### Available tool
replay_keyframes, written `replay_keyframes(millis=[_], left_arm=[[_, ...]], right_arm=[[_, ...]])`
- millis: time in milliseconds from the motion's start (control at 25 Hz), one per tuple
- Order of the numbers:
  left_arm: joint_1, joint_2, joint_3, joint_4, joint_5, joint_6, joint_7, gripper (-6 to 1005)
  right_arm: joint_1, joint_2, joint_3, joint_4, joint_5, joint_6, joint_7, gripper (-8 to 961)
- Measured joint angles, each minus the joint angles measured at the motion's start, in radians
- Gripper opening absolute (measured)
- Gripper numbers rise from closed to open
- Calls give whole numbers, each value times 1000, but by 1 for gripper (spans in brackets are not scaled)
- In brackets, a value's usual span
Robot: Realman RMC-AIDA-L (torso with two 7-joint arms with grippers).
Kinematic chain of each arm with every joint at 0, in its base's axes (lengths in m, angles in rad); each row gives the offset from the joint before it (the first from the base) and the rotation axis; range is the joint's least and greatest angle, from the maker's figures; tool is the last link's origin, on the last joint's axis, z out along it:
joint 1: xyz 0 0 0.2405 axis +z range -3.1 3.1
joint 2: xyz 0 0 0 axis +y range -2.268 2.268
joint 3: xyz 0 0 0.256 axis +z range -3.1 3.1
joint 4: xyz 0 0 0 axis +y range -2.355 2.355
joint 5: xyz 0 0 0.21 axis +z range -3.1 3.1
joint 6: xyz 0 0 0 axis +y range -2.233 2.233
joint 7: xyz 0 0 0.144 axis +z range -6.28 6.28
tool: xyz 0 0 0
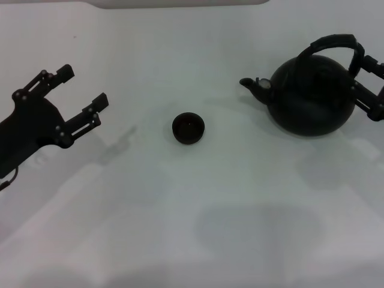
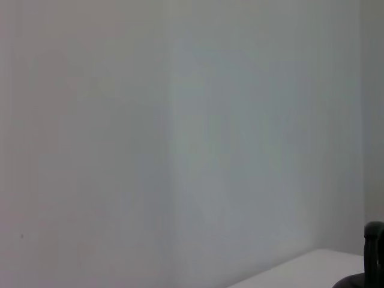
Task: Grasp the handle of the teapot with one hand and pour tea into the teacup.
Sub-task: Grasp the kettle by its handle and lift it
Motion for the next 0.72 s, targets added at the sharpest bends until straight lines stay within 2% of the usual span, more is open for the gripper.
replay_keyframes(millis=[480,720], left_arm=[[2,-2,-3,-3,-6,11,2,804],[2,-1,-4,-3,-6,5,1,804]], right_arm=[[13,22,7,-44,-3,94,-20,622],[1,16,7,-58,-4,94,-20,615]])
